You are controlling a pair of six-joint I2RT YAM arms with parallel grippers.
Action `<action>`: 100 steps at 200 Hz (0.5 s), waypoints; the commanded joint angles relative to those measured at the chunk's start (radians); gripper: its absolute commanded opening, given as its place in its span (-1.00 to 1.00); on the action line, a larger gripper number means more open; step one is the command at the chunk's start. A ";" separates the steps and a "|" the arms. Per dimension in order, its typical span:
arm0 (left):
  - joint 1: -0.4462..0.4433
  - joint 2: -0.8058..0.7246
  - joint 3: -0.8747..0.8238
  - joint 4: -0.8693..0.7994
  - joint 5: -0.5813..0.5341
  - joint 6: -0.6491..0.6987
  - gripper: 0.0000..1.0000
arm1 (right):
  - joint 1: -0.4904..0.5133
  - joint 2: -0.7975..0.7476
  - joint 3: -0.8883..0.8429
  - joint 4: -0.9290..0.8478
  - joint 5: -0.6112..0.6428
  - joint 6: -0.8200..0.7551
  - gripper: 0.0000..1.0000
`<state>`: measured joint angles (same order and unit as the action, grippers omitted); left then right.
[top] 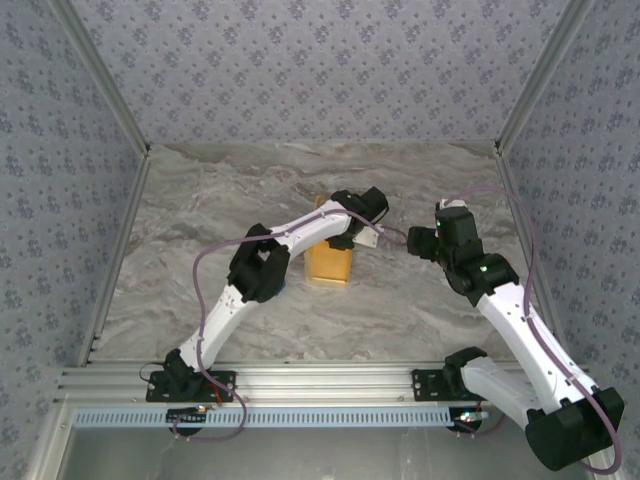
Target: Fold the paper box
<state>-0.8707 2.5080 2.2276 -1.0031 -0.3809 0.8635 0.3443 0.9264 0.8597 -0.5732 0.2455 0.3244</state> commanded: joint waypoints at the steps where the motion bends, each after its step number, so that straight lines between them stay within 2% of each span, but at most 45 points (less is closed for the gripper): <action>1: -0.008 0.007 0.026 -0.020 0.081 -0.011 -0.35 | -0.007 0.003 -0.009 -0.017 -0.005 0.011 0.55; 30: -0.009 -0.004 0.049 -0.048 0.085 -0.029 -0.19 | -0.007 0.005 -0.014 -0.011 -0.006 0.011 0.55; 100: -0.008 -0.078 0.050 -0.063 0.123 -0.068 -0.04 | -0.011 0.013 -0.015 0.001 -0.009 0.011 0.56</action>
<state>-0.8711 2.5019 2.2513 -1.0218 -0.3099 0.8192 0.3397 0.9352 0.8486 -0.5724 0.2455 0.3244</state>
